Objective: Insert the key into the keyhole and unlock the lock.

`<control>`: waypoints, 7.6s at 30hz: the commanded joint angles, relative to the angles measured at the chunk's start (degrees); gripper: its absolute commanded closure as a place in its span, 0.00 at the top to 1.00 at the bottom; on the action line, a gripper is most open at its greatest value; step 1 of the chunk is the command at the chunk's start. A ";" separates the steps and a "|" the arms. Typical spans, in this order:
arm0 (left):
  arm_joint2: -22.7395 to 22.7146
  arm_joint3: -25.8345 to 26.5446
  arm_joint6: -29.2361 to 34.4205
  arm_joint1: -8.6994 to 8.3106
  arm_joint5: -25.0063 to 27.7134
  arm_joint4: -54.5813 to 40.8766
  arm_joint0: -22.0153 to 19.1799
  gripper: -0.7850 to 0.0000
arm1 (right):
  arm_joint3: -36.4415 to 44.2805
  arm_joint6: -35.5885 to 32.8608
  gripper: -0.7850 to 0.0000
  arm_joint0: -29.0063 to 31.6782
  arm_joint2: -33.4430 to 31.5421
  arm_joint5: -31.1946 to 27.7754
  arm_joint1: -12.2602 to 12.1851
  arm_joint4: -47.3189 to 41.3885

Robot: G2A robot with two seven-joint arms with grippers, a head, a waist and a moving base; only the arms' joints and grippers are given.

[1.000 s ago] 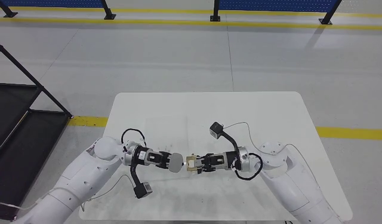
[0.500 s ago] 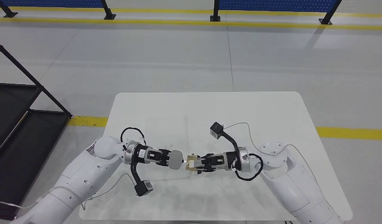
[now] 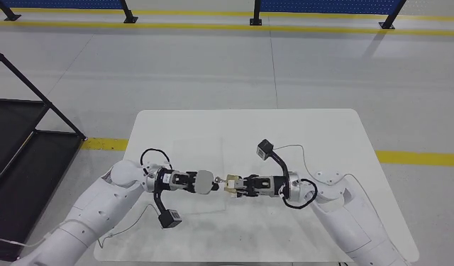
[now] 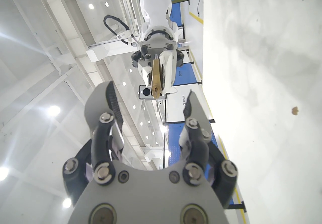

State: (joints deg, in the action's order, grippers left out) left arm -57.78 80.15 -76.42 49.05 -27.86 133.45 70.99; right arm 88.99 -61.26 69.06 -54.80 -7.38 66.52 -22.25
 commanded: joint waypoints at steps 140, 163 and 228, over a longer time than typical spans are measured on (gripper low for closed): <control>18.78 -13.90 154.94 4.10 53.66 -185.81 -22.45 0.39 | 0.77 6.63 0.00 2.91 -3.79 -4.13 -0.60 0.42; 12.01 -15.24 157.27 6.71 51.33 -182.77 -19.32 0.20 | 0.77 6.63 0.00 2.91 -3.79 -4.13 -0.60 0.42; 10.80 -10.83 152.24 7.53 56.36 -172.23 -18.31 0.00 | 0.77 6.63 0.00 2.91 -3.79 -4.13 -0.60 0.42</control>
State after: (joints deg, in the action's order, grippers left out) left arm -47.27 69.07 76.29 56.80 28.06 -39.03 52.62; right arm 89.76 -54.63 71.97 -58.59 -11.51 65.92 -21.82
